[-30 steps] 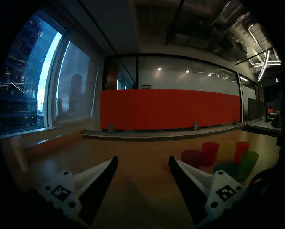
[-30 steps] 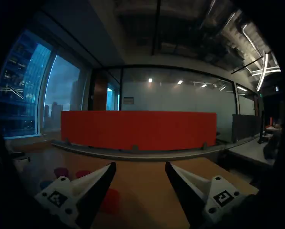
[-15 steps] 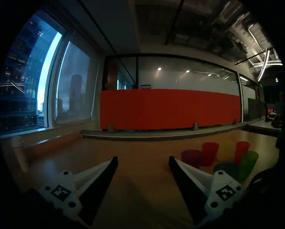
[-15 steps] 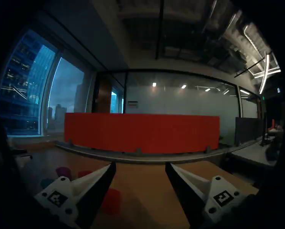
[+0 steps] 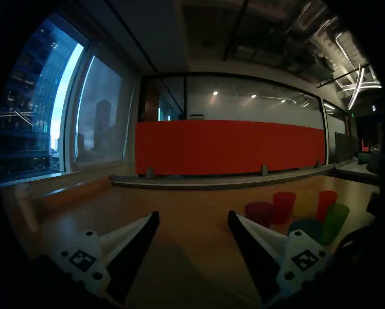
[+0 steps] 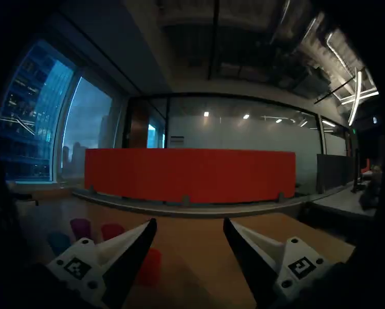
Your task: Pour water
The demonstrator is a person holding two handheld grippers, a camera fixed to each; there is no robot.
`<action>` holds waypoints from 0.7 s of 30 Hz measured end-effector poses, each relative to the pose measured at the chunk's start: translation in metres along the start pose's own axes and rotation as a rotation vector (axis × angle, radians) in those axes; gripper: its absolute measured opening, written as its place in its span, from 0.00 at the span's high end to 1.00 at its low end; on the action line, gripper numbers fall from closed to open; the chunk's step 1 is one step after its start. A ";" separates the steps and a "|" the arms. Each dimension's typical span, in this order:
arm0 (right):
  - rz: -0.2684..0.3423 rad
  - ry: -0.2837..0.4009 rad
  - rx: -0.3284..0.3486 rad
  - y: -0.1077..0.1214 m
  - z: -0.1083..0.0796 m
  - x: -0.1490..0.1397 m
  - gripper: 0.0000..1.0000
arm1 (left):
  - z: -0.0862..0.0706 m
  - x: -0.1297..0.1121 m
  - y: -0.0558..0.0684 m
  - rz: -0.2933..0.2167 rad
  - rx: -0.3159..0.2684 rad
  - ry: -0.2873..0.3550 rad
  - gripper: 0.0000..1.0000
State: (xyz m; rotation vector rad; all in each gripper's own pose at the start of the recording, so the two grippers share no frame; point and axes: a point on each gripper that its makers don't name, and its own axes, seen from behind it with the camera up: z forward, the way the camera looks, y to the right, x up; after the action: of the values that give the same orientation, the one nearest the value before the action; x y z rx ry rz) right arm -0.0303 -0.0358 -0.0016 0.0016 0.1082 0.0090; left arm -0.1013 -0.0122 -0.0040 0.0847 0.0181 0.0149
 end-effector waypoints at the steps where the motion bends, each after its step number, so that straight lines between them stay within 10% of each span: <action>1: 0.002 0.000 -0.004 0.002 0.000 -0.002 0.00 | 0.000 0.000 0.000 0.000 0.000 0.000 0.01; 21: 0.050 -0.026 -0.030 0.024 -0.002 -0.037 0.00 | 0.000 0.000 -0.001 0.000 0.000 0.000 0.01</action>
State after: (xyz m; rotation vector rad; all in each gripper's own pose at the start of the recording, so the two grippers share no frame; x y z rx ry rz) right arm -0.0673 -0.0123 0.0008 -0.0251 0.0824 0.0609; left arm -0.1016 -0.0132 -0.0041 0.0848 0.0183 0.0150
